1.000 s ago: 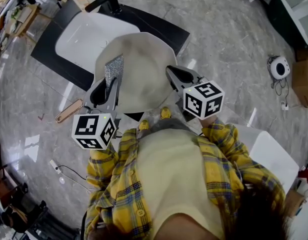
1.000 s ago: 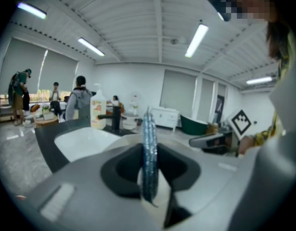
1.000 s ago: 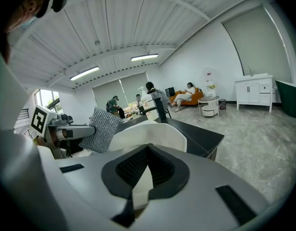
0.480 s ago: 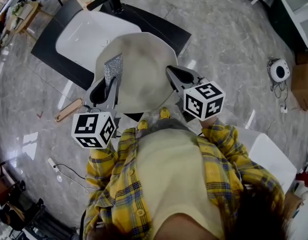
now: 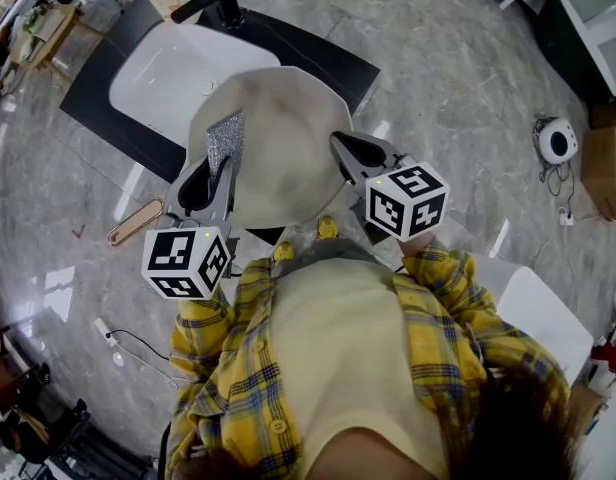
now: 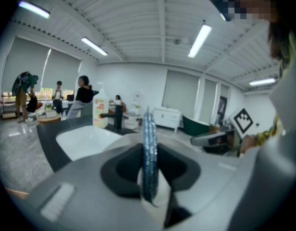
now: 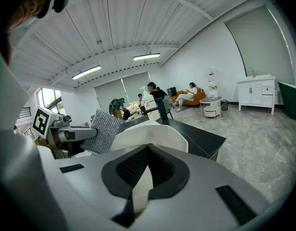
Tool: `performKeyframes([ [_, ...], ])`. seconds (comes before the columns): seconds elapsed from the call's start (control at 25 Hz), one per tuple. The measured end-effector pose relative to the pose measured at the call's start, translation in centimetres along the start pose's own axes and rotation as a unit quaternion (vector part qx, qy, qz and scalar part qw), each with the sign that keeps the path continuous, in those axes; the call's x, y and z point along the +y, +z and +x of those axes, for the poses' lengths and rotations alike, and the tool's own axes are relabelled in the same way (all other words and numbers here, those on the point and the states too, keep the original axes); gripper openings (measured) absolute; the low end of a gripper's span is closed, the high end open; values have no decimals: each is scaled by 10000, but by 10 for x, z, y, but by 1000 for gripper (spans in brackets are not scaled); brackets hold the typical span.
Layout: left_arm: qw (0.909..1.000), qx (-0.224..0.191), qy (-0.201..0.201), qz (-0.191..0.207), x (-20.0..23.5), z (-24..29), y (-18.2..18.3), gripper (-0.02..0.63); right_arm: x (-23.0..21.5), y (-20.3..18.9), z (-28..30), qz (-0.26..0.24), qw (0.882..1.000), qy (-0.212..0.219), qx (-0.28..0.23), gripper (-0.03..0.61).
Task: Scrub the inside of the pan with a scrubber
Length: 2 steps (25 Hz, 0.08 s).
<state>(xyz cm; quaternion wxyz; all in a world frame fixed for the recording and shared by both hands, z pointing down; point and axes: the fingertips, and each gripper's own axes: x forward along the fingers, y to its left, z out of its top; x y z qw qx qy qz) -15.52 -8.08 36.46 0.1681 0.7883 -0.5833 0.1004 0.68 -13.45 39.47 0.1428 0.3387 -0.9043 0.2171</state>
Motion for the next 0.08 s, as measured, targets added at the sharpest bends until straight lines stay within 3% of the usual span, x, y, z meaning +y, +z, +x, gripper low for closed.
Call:
performKeyframes([
  [0.08, 10000, -3, -8, 4, 0, 0, -1, 92, 0, -1, 0, 2, 10000, 1, 5, 14],
])
